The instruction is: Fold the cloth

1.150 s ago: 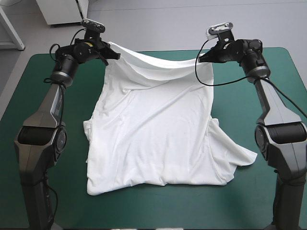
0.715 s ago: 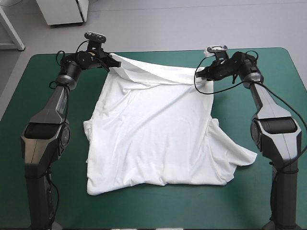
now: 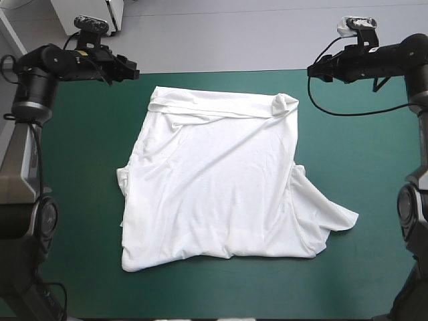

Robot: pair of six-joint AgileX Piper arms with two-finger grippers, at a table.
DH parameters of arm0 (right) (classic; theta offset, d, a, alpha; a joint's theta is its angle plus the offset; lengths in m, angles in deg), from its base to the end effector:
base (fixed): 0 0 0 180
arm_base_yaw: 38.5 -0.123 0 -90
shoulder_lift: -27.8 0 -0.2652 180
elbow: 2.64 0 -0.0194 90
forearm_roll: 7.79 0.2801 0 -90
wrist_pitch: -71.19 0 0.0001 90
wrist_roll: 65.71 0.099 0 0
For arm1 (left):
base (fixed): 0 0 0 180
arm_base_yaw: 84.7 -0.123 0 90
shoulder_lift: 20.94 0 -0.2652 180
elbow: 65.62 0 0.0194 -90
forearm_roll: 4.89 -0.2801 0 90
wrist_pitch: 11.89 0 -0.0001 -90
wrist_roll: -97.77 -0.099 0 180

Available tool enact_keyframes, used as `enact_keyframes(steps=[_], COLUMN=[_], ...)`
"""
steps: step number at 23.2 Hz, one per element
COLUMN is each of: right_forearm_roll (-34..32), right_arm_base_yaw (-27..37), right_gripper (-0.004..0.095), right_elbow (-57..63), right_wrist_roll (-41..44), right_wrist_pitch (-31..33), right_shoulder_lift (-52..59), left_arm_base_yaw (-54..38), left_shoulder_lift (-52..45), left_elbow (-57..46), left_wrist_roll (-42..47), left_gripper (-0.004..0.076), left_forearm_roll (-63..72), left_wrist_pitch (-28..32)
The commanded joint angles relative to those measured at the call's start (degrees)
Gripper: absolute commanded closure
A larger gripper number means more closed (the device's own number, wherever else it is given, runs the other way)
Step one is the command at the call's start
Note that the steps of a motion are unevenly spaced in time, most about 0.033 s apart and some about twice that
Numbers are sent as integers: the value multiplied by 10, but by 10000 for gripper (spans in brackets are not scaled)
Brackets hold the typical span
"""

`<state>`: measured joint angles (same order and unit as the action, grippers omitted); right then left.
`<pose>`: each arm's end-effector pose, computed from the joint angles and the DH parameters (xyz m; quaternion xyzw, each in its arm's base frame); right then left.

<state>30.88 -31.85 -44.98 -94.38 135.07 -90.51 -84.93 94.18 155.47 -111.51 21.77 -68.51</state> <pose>0.4552 0.0029 0.3864 -0.1350 0.8766 0.2155 0.4085 0.4493 -0.0353 0.4027 0.1880 0.8647 -0.1169 0.4509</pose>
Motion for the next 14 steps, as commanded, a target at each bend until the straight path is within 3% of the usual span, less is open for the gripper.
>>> enact_keyframes(steps=[1, 2, 8, 14], right_forearm_roll=[-11, -33, -138, -214], right_arm_base_yaw=[-5, -15, -77, -132], right_gripper=[342, 342, 342, 342], right_elbow=[81, 144, 446, 528], right_wrist_roll=[12, 12, 41, 88], right_wrist_pitch=[6, 9, -41, -61], right_shoulder_lift=[103, 146, 350, 430], left_arm_base_yaw=[2, 3, 71, 105], left_shoulder_lift=[-102, -139, -371, -438], left_elbow=[-63, -111, -446, -601], left_wrist_roll=[82, 90, 115, 151], left_gripper=[423, 423, 416, 286], left_forearm_roll=[-2, 1, -114, -214], left_wrist_pitch=[-86, -117, -151, -172])
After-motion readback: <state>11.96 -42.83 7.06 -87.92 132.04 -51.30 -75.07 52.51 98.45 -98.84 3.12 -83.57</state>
